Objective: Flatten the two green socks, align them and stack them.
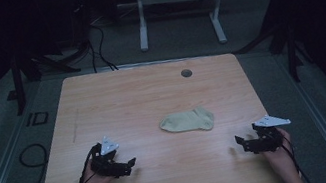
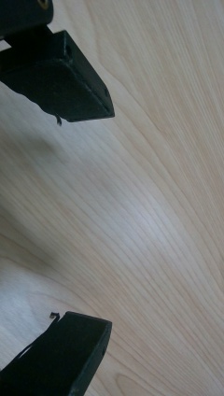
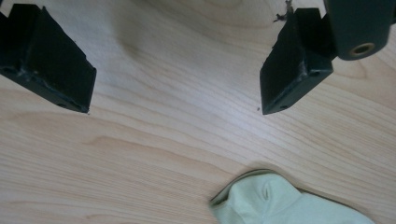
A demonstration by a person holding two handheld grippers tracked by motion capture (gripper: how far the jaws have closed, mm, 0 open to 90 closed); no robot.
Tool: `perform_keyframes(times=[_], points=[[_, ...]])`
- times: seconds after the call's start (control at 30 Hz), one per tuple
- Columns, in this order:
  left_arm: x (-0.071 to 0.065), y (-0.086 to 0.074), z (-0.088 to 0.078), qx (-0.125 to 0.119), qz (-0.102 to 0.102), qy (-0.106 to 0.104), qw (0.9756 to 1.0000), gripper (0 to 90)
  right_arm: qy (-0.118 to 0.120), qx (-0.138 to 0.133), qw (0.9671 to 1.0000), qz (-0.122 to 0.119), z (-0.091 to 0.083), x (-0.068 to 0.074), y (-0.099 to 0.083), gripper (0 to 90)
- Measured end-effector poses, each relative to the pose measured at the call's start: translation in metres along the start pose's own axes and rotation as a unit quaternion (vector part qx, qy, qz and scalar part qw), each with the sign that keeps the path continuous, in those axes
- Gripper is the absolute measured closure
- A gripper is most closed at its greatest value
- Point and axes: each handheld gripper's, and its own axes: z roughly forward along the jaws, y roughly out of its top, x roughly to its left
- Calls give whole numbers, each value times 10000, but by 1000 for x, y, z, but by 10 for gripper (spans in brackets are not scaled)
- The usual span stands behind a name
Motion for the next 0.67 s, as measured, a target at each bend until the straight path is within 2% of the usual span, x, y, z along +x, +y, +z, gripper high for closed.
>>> perform_keyframes(times=[0.07, 0.17, 0.23, 0.33, 0.53, 0.67], points=[[3, -6, -3, -130, -11, -14, 9999, 16, -82, -39, 10000, 41, -3, -2, -4, 107], [10, -12, -11, -351, -61, -143, 9993, 16, -133, -74, 9998, 116, -6, -6, -9, 107], [14, -17, -17, -431, -158, -96, 9989, 17, -179, -108, 9997, 120, -8, -8, -13, 107], [19, -24, -23, -412, -238, 58, 9988, 16, -232, -173, 9994, 186, -13, -12, -16, 107], [25, -33, -27, -497, -369, 101, 9980, 17, -221, -264, 9990, 297, -15, -18, -20, 108], [23, -33, -25, -475, -358, 126, 9982, 17, -215, -270, 9991, 230, -13, -17, -20, 115]])
